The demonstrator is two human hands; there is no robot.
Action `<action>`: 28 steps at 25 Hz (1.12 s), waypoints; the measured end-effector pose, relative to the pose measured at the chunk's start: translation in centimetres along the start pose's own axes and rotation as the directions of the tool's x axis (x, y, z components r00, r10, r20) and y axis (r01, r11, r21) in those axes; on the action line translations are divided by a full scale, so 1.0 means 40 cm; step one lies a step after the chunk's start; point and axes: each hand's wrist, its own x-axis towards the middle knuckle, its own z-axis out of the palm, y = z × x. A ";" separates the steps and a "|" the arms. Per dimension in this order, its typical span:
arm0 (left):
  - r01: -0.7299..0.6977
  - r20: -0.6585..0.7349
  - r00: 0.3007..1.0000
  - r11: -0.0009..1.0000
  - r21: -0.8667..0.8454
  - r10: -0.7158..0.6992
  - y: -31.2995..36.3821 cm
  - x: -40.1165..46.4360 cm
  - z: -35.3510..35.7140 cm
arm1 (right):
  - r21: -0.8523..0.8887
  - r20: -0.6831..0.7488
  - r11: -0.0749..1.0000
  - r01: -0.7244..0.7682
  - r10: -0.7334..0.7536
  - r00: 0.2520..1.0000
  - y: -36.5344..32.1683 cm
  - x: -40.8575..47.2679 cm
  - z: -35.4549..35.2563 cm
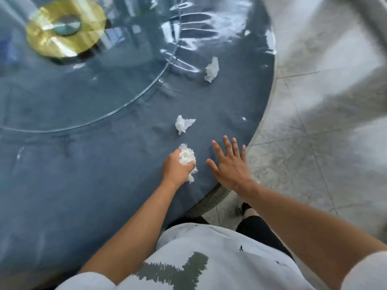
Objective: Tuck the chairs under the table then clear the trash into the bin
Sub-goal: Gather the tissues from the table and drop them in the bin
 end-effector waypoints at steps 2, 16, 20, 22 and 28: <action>0.089 -0.059 0.994 0.996 -0.029 -0.090 0.061 -0.006 0.047 | -0.028 0.044 0.994 0.106 -0.104 0.994 0.057 0.072 -0.032; 0.291 -0.282 0.840 0.824 -0.486 -0.463 0.233 0.037 0.148 | -0.049 -0.028 0.943 0.329 -0.330 0.944 0.167 0.441 -0.230; 0.313 -0.276 0.807 0.775 -0.549 -0.522 0.285 0.116 0.158 | -0.011 -0.184 0.947 0.322 -0.318 0.930 0.135 0.632 -0.339; 0.332 -0.289 0.769 0.743 -0.581 -0.570 0.316 0.142 0.165 | -0.008 -0.172 0.940 0.341 -0.337 0.925 0.115 0.725 -0.372; 0.332 -0.294 0.683 0.642 -0.691 -0.669 0.383 0.185 0.188 | 0.322 0.077 0.897 0.304 -0.345 0.935 0.062 0.821 -0.376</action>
